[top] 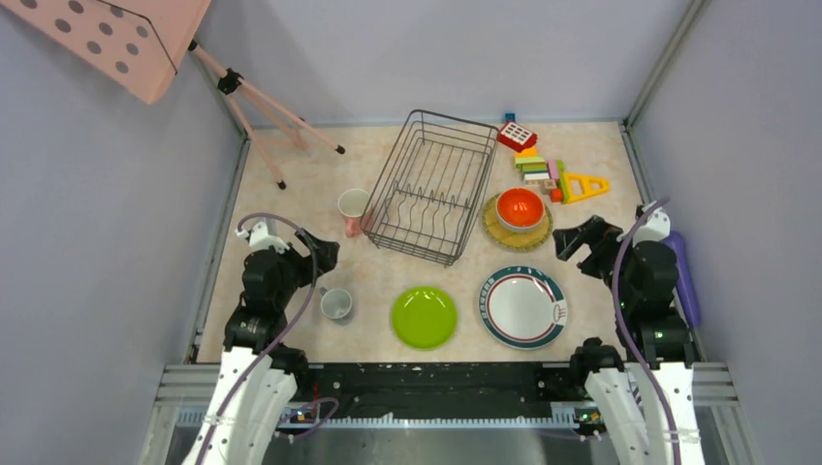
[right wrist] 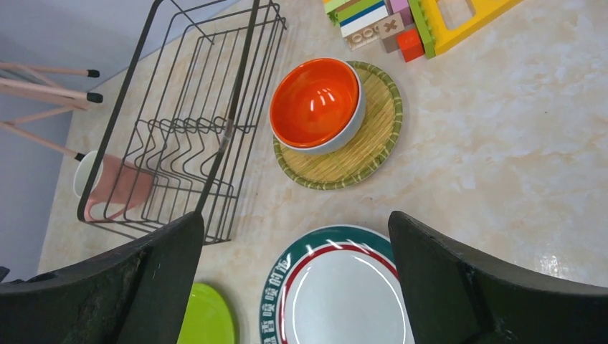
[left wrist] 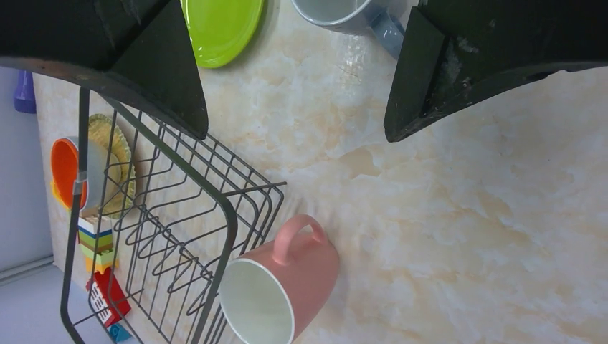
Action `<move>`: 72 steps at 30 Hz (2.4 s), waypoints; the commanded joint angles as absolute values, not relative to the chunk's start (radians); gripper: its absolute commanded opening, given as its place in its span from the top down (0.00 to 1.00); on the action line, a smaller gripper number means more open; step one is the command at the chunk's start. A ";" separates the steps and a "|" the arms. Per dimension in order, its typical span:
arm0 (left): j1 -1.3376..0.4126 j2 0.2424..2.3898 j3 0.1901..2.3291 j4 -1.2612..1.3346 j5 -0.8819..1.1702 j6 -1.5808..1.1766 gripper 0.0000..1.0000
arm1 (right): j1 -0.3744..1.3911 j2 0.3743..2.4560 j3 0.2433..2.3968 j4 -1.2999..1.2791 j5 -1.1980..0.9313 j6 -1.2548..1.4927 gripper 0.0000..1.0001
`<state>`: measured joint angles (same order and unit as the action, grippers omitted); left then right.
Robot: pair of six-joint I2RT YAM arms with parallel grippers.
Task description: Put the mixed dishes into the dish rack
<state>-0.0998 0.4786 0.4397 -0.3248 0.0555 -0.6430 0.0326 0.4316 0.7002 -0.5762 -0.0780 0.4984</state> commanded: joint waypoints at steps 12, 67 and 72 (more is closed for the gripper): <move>-0.098 0.565 0.413 -0.101 0.116 -0.585 0.04 | 0.040 0.653 0.683 -0.384 -0.110 0.546 0.03; -0.100 1.034 0.506 0.272 0.300 -0.565 0.16 | 0.129 1.478 0.963 -0.232 0.119 0.579 0.77; -0.100 1.033 0.508 0.271 0.305 -0.566 0.17 | 0.129 1.419 0.957 -0.256 0.125 0.574 0.93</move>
<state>-0.0998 1.0534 0.5121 0.2134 0.2867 -0.5732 0.1162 1.4811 0.9127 -0.2409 0.1089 0.5831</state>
